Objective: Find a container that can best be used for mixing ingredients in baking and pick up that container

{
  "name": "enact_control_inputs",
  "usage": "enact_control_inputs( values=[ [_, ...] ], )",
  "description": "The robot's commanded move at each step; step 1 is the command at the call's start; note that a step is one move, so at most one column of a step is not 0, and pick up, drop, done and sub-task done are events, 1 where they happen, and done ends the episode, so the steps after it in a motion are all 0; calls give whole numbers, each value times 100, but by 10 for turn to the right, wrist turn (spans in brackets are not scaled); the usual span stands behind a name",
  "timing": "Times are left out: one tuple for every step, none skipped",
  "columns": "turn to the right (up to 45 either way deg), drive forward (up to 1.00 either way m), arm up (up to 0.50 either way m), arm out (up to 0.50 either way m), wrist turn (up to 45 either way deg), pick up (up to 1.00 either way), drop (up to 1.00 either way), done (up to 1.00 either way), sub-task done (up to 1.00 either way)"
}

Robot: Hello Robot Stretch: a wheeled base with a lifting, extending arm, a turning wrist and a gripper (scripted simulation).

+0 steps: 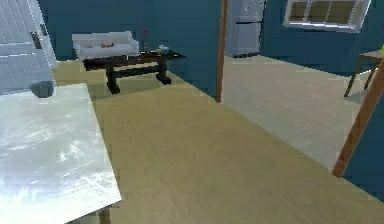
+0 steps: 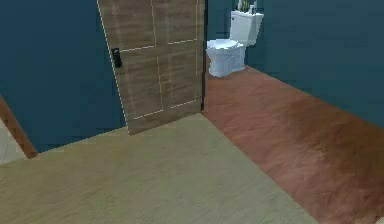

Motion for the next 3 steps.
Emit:
enact_control_inputs(
  values=[
    [240,0,0,0,0,0,0,0,0],
    [0,35,0,0,0,0,0,0,0],
    [60,0,0,0,0,0,0,0,0]
  ],
)
